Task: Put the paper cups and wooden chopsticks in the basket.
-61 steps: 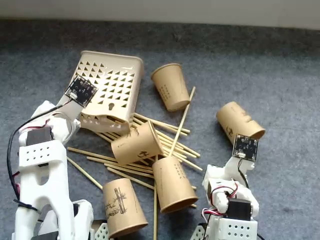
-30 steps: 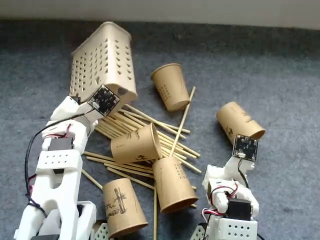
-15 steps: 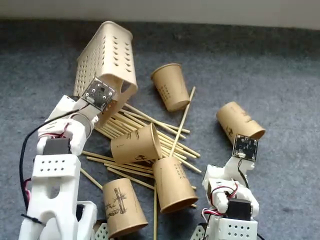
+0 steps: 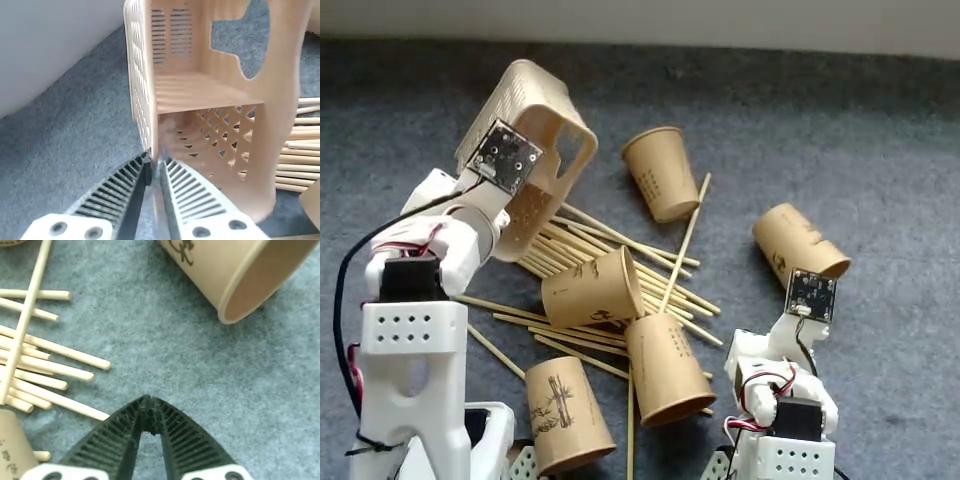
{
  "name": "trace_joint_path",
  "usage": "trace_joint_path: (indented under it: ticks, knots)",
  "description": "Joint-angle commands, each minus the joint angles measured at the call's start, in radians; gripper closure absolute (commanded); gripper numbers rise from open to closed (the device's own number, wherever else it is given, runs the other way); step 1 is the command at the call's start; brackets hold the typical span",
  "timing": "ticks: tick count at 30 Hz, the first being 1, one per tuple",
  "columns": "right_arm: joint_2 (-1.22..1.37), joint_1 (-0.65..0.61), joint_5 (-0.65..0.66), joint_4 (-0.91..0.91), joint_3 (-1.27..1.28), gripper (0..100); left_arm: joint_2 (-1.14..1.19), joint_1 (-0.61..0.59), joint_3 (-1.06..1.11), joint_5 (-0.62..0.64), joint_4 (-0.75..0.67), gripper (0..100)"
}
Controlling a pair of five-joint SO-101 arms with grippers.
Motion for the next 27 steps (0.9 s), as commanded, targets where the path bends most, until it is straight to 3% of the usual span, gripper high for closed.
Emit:
trace_joint_path:
  ticks: [1, 10, 13, 18, 27]
  knots:
    - [-0.005, 0.008, -0.008, 0.010, 0.113, 99.3, 0.019, 0.022, -0.142, 0.009, 0.080, 99]
    - [-0.005, 0.008, -0.008, 0.010, 0.113, 99.3, 0.159, 0.015, -0.219, 0.006, 0.114, 99]
    - [-0.005, 0.008, -0.008, 0.010, 0.113, 99.3, 0.203, 0.008, -0.249, 0.009, 0.114, 93]
    - [-0.005, 0.008, -0.008, 0.010, 0.113, 99.3, 0.268, -0.073, -0.340, 0.120, 0.114, 84]
    - [-0.005, 0.008, -0.008, 0.010, 0.113, 99.3, 0.417, -0.156, -0.475, 0.130, 0.114, 83]
